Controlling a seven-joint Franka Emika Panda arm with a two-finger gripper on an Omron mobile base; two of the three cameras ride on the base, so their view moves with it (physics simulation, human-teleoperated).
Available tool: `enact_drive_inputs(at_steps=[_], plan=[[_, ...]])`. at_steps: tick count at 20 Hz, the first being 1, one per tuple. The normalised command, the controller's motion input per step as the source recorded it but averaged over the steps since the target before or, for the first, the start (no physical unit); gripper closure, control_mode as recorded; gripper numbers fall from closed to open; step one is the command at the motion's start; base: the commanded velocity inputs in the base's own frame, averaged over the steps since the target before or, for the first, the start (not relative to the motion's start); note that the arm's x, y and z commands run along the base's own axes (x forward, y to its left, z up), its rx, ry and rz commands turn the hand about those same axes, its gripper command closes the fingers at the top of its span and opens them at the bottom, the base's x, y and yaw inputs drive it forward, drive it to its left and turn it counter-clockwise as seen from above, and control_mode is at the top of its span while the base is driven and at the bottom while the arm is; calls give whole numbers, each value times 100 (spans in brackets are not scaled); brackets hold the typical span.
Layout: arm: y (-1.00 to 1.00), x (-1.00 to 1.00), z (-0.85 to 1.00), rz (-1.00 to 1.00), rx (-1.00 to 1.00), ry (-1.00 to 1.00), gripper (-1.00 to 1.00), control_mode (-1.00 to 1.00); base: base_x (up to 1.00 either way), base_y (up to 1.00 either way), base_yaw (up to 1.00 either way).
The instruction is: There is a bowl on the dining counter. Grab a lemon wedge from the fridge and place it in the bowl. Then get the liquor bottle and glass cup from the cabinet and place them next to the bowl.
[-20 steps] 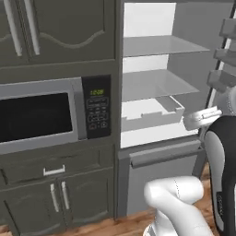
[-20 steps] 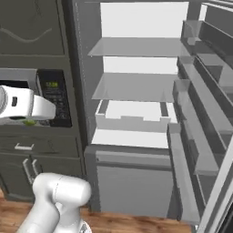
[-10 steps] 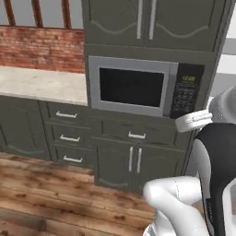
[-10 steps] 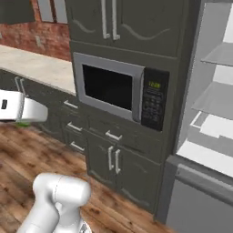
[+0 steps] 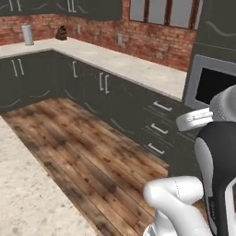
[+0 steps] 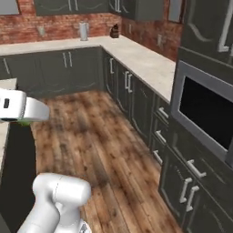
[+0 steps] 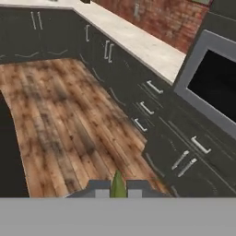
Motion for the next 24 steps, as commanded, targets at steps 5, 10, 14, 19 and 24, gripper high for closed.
enact_drive_inputs(at_steps=[5, 10, 14, 19, 24], plan=[[0, 0, 0, 0, 0, 0, 100, 100, 0, 49, 85], [0, 0, 0, 0, 0, 0, 100, 100, 0, 44, 79], [0, 0, 0, 0, 0, 0, 100, 100, 0, 37, 72], [0, 0, 0, 0, 0, 0, 100, 100, -51, 20, 40], [0, 0, 0, 0, 0, 0, 100, 100, -77, 27, 8]])
